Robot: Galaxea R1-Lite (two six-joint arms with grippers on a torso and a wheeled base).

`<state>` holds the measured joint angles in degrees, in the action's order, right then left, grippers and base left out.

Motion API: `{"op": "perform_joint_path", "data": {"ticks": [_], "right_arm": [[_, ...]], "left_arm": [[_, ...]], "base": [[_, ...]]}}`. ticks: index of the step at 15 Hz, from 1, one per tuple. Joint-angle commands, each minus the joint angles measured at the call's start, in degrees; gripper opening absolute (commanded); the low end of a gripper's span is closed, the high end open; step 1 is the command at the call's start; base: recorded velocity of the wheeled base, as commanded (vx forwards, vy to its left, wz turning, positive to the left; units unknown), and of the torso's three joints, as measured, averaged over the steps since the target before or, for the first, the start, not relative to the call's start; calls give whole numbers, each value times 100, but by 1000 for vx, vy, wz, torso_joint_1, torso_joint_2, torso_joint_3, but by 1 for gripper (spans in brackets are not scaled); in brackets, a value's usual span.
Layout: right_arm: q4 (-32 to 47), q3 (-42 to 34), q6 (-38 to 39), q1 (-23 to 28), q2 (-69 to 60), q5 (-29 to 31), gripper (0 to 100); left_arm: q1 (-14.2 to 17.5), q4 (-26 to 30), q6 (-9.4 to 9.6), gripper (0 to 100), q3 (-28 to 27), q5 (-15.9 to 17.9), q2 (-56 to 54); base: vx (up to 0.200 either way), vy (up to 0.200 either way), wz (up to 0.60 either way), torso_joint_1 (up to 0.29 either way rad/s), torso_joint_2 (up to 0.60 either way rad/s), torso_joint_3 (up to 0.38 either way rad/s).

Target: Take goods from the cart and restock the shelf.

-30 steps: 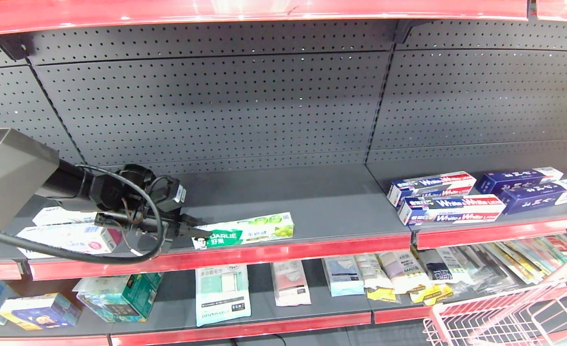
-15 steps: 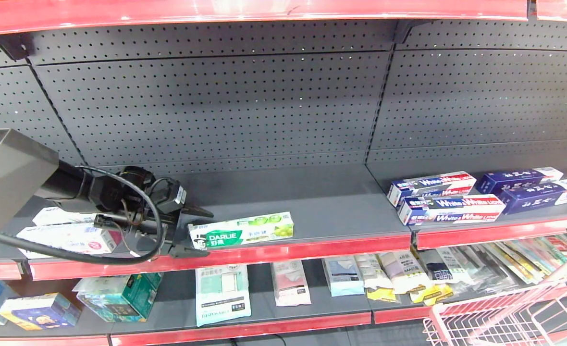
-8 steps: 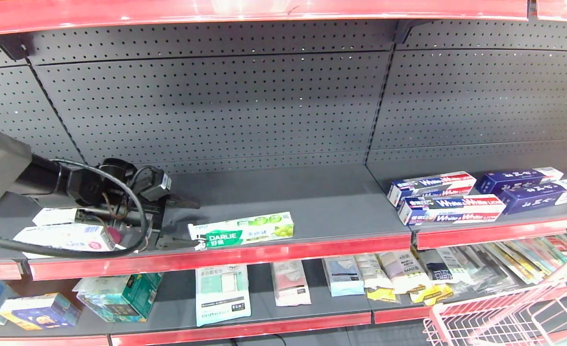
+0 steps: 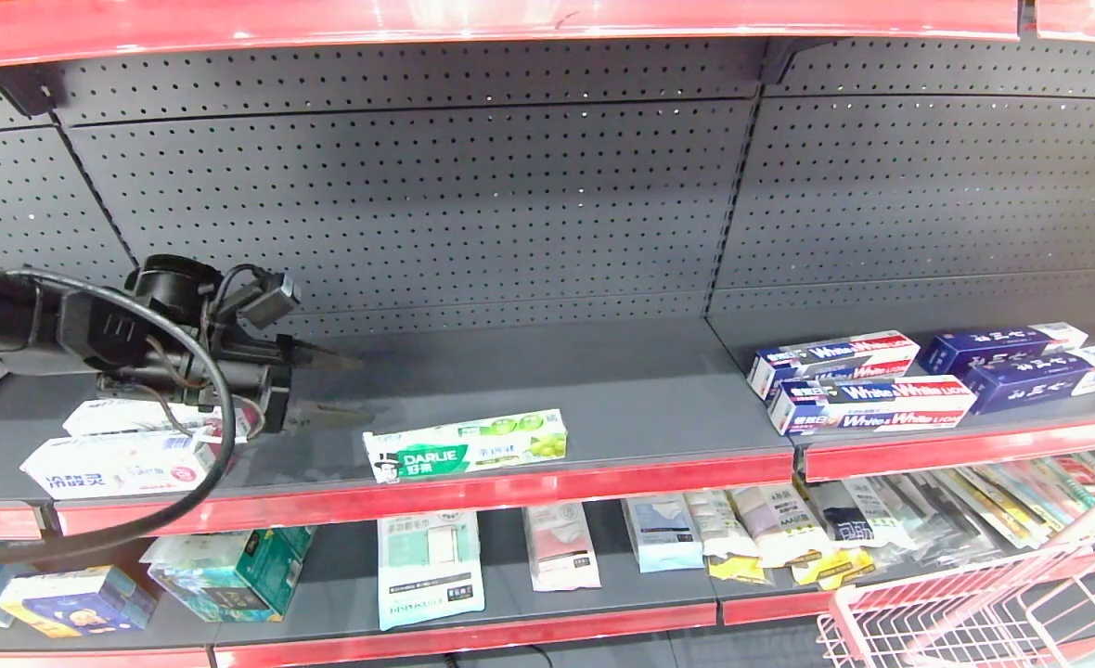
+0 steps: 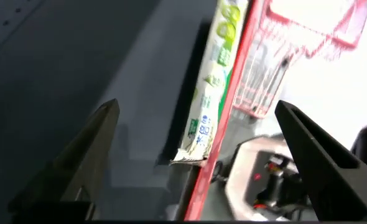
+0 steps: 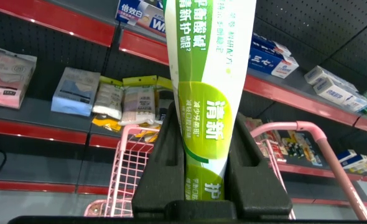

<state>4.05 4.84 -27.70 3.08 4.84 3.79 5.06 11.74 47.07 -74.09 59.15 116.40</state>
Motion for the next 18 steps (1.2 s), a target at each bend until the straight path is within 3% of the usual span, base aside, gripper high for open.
{"op": "perform_joint_path", "data": {"ticks": [1,2,3,4,5,6,7,8,9,10,11,12,13,14,15,16,17,18], "right_arm": [[0,-1,36,-1,-1,-1,0],[0,-1,89,-1,-1,-1,0],[0,-1,159,-10,-1,-1,0],[8,-1,212,-10,-1,-1,0],[8,-1,247,-10,-9,-1,0],[0,-9,256,-10,-9,-1,0],[0,-9,291,-18,-9,-1,0],[8,-9,361,-18,-18,-10,0],[8,-9,405,-18,-18,-1,0],[8,-18,520,-18,-18,-1,0],[0,-27,537,-18,-18,-10,0],[0,-27,537,-18,-18,-10,0],[0,-36,599,-18,-27,-10,0],[0,-36,678,-18,-18,-19,0],[0,-45,801,-27,-27,-45,0],[0,-53,845,-27,-27,-45,0],[0,-62,1029,-27,-27,-54,0],[0,-62,1117,-36,-36,-19,0]], "left_arm": [[39,-190,-506,100,-17,-88,-302],[30,-242,-945,100,-35,-220,-398],[-31,-471,-2070,100,-88,-747,-601],[-154,-778,-2747,100,-52,-1283,-662],[-242,-1244,-3107,100,62,-1916,-662],[-304,-1657,-3265,100,264,-2452,-671],[-409,-2123,-3424,100,572,-3392,-759],[-585,-2501,-3810,100,809,-4333,-873],[-717,-2738,-4171,100,897,-4878,-934],[-1077,-3195,-5208,100,1029,-5985,-1145],[-1209,-3204,-5533,100,1081,-6319,-1277],[-1209,-3204,-5533,100,1081,-6319,-1277],[-1534,-3143,-5981,100,2189,-6970,-2596],[-1666,-3099,-5964,100,2690,-6961,-3246],[-1947,-2809,-5893,100,3419,-6970,-4222],[-2053,-2598,-5805,100,3744,-6952,-4740],[-2237,-1842,-5410,100,4500,-6820,-6067],[-2281,-1473,-5190,100,4694,-6697,-6621]], "base": [[0,0,0,0,0,0],[0,0,0,0,0,0],[0,0,0,0,0,0],[0,0,0,0,0,0],[0,0,0,0,0,0],[0,0,0,0,0,0],[0,0,0,0,0,0],[0,0,0,0,0,0],[0,0,0,0,0,0],[0,0,0,0,0,0],[0,0,0,0,0,0],[0,0,0,0,0,0],[0,0,0,0,0,0],[0,0,0,0,0,0],[0,0,0,0,0,0],[0,0,0,0,0,0],[0,0,0,0,0,0],[0,0,0,0,0,0]]}}
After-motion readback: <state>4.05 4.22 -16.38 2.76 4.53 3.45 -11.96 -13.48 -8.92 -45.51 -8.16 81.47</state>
